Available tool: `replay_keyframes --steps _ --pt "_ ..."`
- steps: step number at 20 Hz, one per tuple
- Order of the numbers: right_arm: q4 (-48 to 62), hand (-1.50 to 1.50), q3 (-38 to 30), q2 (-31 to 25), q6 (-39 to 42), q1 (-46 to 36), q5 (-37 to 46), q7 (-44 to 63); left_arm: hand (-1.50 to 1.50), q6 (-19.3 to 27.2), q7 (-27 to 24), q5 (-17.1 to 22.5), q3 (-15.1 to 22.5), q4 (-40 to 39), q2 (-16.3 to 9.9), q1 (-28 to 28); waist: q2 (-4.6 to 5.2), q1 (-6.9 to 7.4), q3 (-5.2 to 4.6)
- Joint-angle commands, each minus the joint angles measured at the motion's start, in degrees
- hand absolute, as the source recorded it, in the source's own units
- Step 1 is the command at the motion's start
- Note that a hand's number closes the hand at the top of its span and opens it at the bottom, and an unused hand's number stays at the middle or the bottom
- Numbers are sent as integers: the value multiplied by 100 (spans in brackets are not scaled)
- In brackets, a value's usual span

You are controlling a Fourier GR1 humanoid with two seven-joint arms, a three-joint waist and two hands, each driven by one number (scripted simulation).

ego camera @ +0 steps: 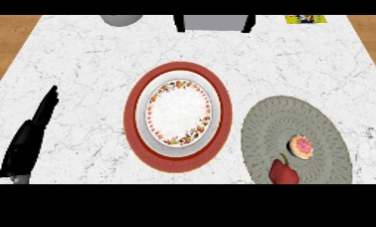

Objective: Pick the cupcake from the placemat and place it in the plate

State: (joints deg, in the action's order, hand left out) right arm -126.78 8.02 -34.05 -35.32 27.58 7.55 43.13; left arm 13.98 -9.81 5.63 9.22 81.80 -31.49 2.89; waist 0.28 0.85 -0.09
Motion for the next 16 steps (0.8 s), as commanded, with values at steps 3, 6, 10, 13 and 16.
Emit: replay_keyframes --steps 3,6,10,13,16 --pt "202 -150 417 -353 797 -571 238 1008 0 -65 55 -84 -123 57 36 20 -17 -29 3" --pt "1188 -150 323 -18 1178 -1009 -132 382 0 -256 49 -41 -269 136 65 140 -24 -52 10" --pt "1651 -150 265 250 1436 -1394 -66 257 0 29 564 -396 -165 896 245 419 -30 -35 13" --pt "2094 -150 -23 412 1850 -1538 -300 -146 0 -190 239 -506 -293 448 414 412 -28 -66 11" --pt "1692 -150 -34 326 2177 -1734 -289 355 0 -268 -69 -580 -431 -156 598 85 -26 -92 7"
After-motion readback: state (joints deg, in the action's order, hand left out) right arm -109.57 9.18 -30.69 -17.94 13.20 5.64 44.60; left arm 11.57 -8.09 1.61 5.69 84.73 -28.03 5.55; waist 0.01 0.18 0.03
